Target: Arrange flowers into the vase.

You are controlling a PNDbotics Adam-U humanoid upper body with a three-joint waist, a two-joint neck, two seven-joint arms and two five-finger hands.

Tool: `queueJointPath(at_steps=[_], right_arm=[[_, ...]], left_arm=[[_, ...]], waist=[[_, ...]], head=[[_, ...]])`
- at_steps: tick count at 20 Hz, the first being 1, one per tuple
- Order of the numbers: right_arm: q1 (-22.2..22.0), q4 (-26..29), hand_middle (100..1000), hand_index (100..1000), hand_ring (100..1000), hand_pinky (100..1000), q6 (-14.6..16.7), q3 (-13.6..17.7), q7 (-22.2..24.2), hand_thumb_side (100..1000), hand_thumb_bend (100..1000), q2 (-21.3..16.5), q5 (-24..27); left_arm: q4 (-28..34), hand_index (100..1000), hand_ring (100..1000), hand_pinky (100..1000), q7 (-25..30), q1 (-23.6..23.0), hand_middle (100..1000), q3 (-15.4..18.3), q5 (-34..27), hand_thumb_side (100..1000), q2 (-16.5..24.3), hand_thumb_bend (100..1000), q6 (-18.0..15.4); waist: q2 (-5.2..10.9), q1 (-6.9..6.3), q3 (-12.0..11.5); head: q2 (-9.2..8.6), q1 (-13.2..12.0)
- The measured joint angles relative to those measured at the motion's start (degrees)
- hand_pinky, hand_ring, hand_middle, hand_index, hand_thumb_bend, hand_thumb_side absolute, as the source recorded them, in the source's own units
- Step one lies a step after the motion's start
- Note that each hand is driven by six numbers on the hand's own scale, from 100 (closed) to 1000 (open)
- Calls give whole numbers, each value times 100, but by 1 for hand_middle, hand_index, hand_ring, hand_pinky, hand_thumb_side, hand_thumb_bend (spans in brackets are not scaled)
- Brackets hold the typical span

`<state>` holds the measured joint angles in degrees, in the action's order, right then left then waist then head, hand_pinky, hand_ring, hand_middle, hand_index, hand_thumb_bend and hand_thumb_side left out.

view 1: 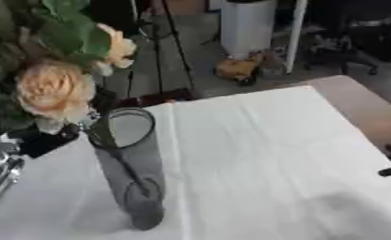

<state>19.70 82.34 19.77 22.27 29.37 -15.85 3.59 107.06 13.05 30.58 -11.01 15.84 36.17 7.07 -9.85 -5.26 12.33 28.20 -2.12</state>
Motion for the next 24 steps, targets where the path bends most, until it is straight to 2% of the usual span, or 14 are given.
queueJointPath(at_steps=[17,24], right_arm=[[-3,0,383,700,970,660,-5,0,4,531,471,-1,0],[-4,0,383,700,970,660,-16,0,8,530,471,-1,0]], left_arm=[[-74,702,654,603,158,-95,506,-37,462,1000,-46,419,-169],[-75,714,674,627,300,-218,525,6,675,1000,-44,458,-236]], waist=[[0,0,-6],[0,0,-25]], head=[[0,0],[0,11]])
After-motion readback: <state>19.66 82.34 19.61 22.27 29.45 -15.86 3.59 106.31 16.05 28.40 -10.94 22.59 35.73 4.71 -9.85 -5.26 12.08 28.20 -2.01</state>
